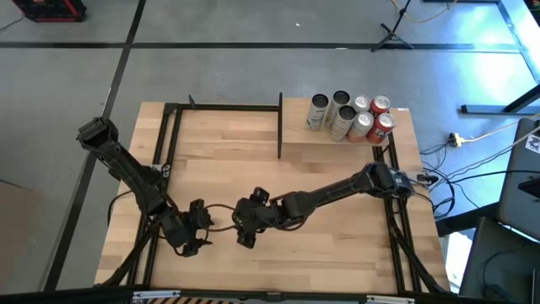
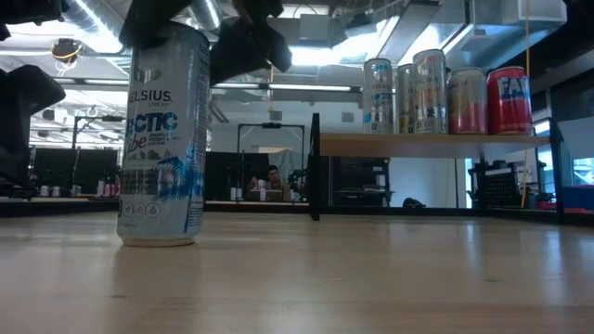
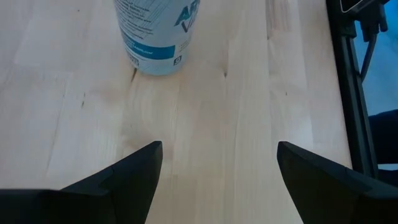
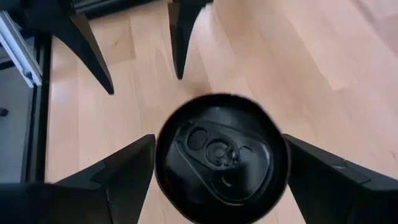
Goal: Place canned beverage on shelf
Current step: Put the white blue soda can on the shelf aligned with the other white blue soda can
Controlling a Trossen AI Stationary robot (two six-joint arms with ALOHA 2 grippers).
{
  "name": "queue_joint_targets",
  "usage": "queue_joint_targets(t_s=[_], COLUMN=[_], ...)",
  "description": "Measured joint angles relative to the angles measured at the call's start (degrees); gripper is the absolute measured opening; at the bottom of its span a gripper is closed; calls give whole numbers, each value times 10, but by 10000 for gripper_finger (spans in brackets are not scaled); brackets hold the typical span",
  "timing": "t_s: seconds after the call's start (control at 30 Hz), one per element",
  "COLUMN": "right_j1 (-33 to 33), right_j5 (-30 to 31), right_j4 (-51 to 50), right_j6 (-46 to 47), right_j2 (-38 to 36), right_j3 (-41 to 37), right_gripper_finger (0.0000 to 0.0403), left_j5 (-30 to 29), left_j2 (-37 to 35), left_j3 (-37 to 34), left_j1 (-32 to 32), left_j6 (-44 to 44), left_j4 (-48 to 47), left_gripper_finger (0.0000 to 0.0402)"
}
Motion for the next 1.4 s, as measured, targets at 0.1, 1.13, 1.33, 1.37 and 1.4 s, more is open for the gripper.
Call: queue_joint_targets(t_s=[0.1, 1.13, 1.33, 1.37, 1.4], right_j1=[0, -6, -25, -29, -36], right_j5=[8, 14, 28, 30, 29], right_j4=[5, -223, -299, -313, -324], right_j6=[1, -75, -121, -129, -139], right_j2=[-1, -254, -343, -357, -372], right_j3=[0, 0, 0, 0, 0], right_gripper_finger=[324, 227, 227, 227, 227], left_j5=[1, 17, 16, 16, 16], left_j2=[0, -75, -103, -106, -108], left_j3=[0, 110, 120, 120, 120], left_j1=[0, 69, 132, 145, 156], left_j6=[0, 85, 112, 109, 108], left_j4=[0, -54, -55, -55, -56], left_gripper_finger=[313, 313, 313, 313, 313])
